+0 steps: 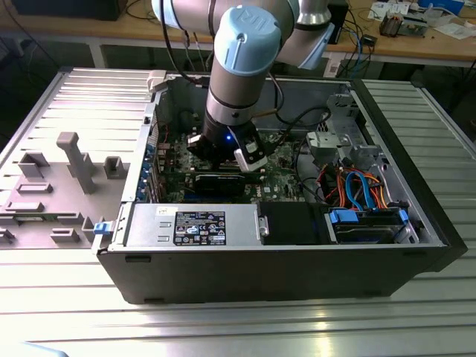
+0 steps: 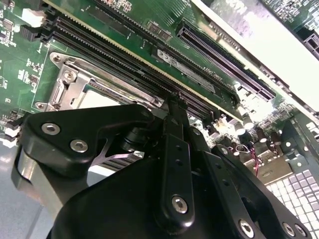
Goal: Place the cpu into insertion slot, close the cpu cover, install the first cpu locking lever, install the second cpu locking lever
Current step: 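Install the second cpu locking lever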
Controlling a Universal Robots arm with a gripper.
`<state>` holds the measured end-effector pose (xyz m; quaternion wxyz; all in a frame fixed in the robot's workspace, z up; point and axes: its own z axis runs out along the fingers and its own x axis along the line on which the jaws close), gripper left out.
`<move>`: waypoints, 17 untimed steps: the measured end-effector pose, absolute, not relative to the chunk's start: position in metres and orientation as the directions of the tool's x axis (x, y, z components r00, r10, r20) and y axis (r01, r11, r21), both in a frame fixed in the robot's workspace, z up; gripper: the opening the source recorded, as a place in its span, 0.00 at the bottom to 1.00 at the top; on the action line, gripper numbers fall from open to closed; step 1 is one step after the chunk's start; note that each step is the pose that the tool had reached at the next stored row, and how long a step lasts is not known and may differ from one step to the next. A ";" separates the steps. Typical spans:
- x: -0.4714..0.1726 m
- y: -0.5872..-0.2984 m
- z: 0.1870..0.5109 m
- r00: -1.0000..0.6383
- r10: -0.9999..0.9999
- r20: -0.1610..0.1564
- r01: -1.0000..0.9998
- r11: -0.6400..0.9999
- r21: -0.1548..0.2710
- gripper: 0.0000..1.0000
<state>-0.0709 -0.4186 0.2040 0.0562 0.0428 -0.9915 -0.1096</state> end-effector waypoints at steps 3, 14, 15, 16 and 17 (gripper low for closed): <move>-0.074 -0.418 0.203 -0.990 -0.097 0.100 -0.071 0.969 0.238 0.11; -0.076 -0.417 0.201 -0.990 -0.098 0.099 -0.070 0.965 0.252 0.11; -0.076 -0.416 0.200 -0.990 -0.097 0.099 -0.070 0.965 0.251 0.11; -0.076 -0.415 0.200 -0.990 -0.097 0.099 -0.069 0.965 0.251 0.11; -0.076 -0.415 0.200 -0.990 -0.097 0.099 -0.069 0.965 0.251 0.11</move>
